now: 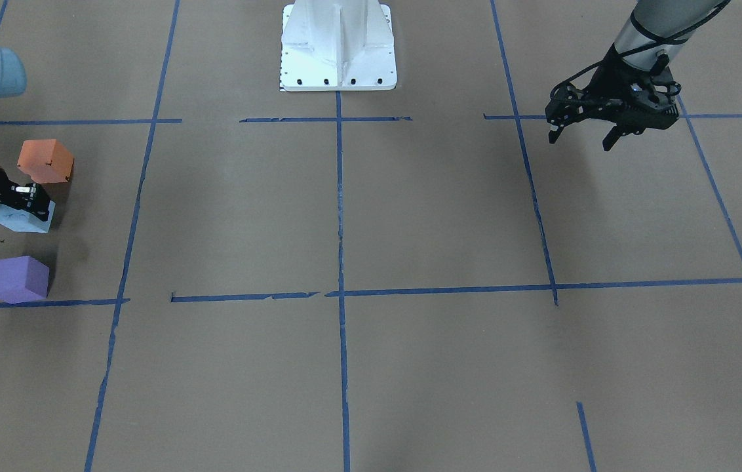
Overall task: Place blue block between orange and purple blocks
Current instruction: 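Carry the cube with the right gripper into the purple-orange gap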
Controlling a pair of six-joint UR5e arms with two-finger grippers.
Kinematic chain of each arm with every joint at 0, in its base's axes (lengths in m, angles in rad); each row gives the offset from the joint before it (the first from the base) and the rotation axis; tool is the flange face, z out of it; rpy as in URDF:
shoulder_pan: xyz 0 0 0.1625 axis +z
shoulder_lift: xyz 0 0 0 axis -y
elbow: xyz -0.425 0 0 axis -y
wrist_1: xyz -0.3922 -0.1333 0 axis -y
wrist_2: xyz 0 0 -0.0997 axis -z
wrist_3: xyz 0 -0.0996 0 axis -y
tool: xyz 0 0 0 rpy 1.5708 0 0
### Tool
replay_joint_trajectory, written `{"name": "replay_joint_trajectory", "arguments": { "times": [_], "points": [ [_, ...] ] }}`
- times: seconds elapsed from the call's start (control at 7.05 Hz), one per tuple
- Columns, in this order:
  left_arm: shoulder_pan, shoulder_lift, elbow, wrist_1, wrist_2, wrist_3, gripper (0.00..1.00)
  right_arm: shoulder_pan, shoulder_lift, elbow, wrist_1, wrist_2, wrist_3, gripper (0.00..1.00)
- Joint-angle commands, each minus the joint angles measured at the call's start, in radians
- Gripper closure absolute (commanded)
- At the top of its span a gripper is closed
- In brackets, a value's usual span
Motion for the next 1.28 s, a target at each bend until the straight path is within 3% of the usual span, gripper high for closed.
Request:
{"name": "replay_joint_trajectory", "arguments": {
  "times": [0.0,1.14],
  "points": [
    [0.000,0.002,0.000,0.000,0.000,0.001,0.00,-0.026,0.001,-0.007,0.003,-0.025,-0.007,0.75],
    [0.000,-0.003,0.000,0.002,0.000,0.001,0.00,-0.029,0.018,-0.015,0.014,-0.057,-0.028,0.69]
  ]
}}
